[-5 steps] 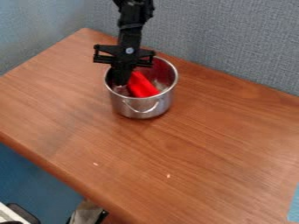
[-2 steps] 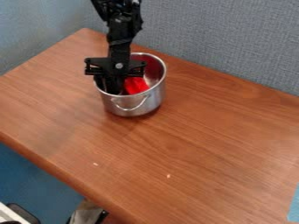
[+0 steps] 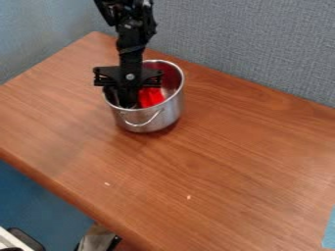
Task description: Put the red object in the metal pot
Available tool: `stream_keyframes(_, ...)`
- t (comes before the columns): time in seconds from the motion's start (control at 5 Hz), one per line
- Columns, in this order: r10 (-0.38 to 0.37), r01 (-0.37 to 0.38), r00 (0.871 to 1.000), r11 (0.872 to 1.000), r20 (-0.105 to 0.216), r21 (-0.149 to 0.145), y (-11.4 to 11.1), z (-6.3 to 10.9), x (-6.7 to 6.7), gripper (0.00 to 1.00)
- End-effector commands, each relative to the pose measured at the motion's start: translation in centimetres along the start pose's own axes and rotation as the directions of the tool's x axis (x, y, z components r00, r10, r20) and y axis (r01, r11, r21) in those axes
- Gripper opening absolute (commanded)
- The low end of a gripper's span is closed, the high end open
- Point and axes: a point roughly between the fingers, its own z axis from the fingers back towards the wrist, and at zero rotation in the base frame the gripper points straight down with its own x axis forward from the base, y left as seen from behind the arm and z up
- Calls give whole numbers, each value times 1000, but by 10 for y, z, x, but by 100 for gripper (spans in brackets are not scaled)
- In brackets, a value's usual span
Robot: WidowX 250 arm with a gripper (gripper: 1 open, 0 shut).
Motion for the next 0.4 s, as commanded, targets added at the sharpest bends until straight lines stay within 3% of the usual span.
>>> stream_keyframes(0.0, 34, -34, 999, 999, 16, 16, 4, -2, 8, 0)
stream_keyframes(0.2, 51, -51, 999, 998, 15, 26, 11, 0, 12, 0)
